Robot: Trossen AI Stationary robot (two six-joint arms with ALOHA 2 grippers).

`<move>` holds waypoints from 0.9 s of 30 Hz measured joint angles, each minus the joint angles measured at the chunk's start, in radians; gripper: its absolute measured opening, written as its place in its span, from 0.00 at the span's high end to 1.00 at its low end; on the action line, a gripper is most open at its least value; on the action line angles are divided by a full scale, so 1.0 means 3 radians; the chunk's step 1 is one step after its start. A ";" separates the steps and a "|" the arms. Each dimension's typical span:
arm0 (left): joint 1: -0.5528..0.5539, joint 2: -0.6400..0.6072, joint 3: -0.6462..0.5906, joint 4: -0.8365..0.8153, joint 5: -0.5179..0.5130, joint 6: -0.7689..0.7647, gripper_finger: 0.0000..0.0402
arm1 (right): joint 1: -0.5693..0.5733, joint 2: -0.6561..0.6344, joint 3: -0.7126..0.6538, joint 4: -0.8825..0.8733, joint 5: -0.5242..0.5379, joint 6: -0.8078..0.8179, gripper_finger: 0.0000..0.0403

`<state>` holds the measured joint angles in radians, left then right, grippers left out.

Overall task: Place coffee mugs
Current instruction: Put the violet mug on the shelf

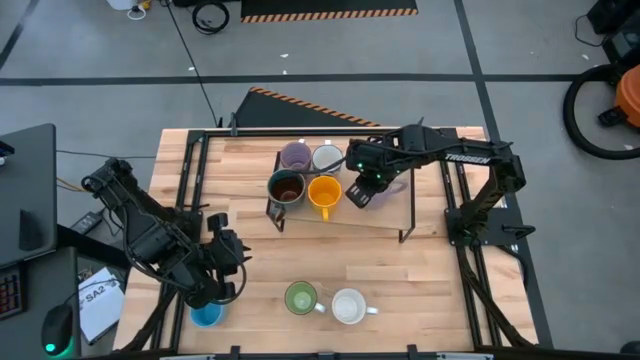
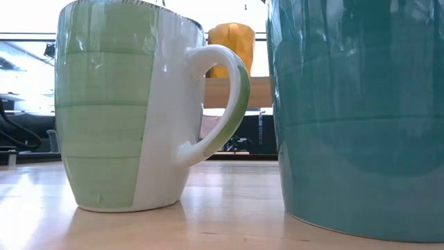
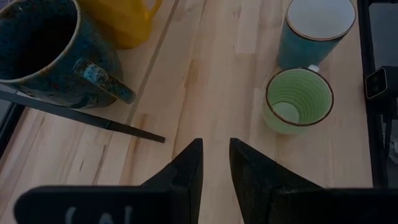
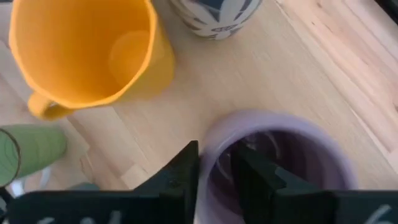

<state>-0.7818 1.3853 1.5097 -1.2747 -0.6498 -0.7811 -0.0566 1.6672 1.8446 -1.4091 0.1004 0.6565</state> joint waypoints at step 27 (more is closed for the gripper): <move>-0.0001 0.0000 -0.0001 0.0001 0.0150 -0.0089 0.79 | -0.0059 -0.0058 0.0011 -0.0202 -0.0758 -0.2545 0.90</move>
<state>-0.7822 1.3853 1.5093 -1.2744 -0.6049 -0.8076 -0.0742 1.6498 1.8481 -1.4696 -0.1270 -0.1070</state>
